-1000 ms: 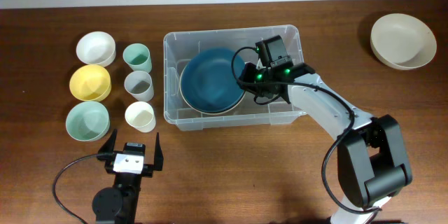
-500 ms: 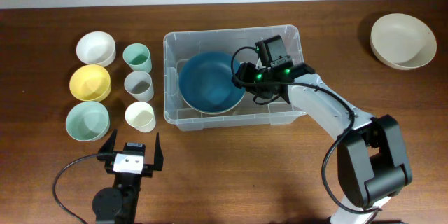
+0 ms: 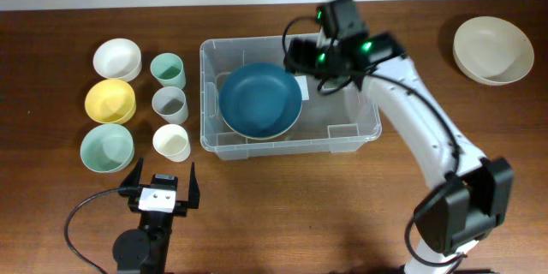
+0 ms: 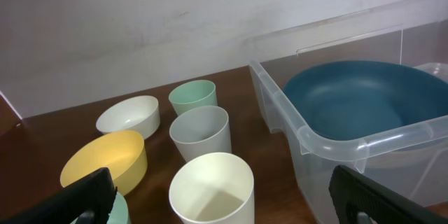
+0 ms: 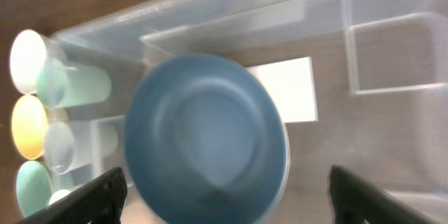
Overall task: Pack container
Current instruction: 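Move the right gripper to the remaining cream bowl at right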
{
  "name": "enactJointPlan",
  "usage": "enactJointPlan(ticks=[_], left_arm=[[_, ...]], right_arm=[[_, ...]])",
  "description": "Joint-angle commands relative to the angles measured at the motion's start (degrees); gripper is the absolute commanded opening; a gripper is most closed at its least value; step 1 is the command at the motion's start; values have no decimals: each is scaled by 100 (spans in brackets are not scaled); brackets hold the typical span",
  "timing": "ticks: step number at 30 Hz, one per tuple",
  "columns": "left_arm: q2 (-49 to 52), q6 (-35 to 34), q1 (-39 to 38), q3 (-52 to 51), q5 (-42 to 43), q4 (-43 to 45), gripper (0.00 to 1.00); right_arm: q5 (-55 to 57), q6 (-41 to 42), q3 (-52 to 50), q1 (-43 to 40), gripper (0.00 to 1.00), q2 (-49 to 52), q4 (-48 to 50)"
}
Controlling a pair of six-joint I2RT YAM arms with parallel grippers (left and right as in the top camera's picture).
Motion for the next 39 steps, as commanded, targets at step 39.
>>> enactJointPlan(ticks=[39], left_arm=[[-37, 72, 31, -13, -13, -35, 100]], right_arm=[[616, -79, 2039, -5541, 99, 2551, -833]])
